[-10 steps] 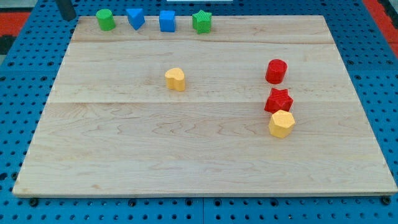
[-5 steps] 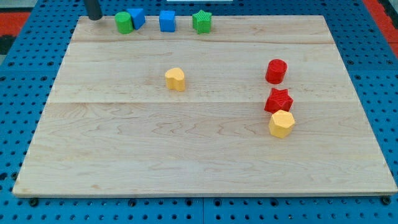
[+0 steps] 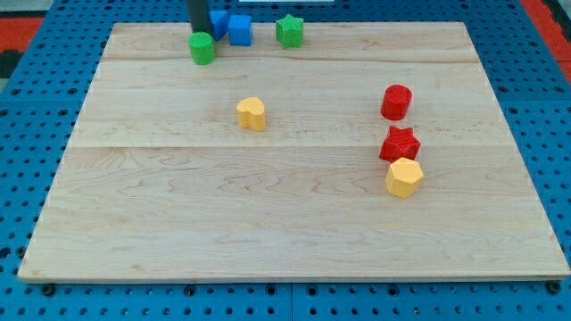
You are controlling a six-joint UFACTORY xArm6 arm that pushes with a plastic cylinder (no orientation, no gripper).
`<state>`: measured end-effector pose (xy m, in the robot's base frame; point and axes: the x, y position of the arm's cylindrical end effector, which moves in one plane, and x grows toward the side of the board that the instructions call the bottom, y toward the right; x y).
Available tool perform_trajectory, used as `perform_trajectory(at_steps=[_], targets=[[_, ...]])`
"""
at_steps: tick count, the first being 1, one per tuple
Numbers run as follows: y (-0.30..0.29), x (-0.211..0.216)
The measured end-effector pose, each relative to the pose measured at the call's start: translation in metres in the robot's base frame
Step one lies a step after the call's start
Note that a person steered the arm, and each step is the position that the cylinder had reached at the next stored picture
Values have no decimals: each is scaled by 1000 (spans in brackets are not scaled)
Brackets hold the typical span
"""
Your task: Push the green circle towards the top left side of the heart
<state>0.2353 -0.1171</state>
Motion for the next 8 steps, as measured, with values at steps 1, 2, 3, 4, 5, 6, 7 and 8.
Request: perform_trajectory(at_steps=[1,2,3,4,5,6,7,8], targets=[[-33,38],[-83,-3],[-92,-44],[-92,-44],[-60,-43],[6,-36],[85,13],[117,65]])
